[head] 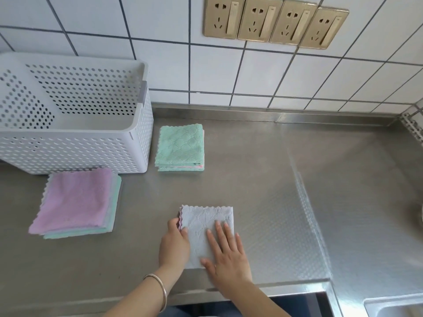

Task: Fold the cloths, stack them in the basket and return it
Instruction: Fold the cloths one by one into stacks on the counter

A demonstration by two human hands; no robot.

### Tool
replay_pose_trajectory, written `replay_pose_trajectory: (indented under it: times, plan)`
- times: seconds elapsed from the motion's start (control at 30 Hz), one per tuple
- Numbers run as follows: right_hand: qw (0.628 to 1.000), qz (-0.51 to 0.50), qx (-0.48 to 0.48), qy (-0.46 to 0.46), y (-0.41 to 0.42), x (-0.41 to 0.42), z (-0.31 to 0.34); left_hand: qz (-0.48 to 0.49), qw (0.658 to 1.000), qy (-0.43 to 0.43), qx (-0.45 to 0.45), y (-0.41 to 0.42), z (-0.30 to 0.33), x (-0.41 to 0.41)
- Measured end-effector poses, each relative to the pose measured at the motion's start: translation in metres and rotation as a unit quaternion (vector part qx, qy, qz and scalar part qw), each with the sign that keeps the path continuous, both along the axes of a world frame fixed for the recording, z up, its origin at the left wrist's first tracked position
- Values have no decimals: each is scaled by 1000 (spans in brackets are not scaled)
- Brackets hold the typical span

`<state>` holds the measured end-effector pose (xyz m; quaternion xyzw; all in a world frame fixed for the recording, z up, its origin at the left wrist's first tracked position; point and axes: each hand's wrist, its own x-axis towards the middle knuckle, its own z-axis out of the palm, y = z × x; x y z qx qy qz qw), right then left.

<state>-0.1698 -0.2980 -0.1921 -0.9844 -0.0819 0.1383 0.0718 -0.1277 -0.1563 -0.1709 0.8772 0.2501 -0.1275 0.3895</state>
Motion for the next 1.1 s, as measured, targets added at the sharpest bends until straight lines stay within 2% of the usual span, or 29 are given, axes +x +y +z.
replay_pose_trajectory:
  times: [0.17,0.27,0.33,0.4,0.43,0.5,0.53,0.57,0.67,0.73,0.9,0.97,1.1]
  plan:
    - [1000,12,-7,3,0,-1,-5,-56,995,21,82,2,5,0]
    - [999,28,24,-40,-3,3,-2,-49,989,32,138,11,4,-3]
    - [992,-17,95,-79,-8,6,4,-41,986,26,158,13,1,-7]
    - [969,-133,183,-101,-11,12,14,-40,982,27,181,12,-1,-11]
    - [949,-208,230,-61,-11,16,21,-33,981,30,189,10,-1,-12]
    - [885,-332,314,88,-14,26,30,-34,978,41,203,6,-2,-12]
    - [864,-356,326,143,-16,30,32,-41,976,47,210,3,-2,-12]
    - [861,-351,315,188,-18,34,33,-47,975,55,211,0,-2,-12]
    - [863,-319,269,284,-23,45,41,-16,987,67,145,-8,3,-13]
    - [843,-311,311,309,-24,58,47,40,997,41,57,-6,13,-8]
    - [841,-275,422,199,-10,114,87,129,983,-98,-86,8,65,43]
    - [837,-252,461,150,1,144,107,142,973,-144,-108,17,87,75]
    - [828,-250,488,114,32,211,122,144,963,-192,-121,42,99,145]
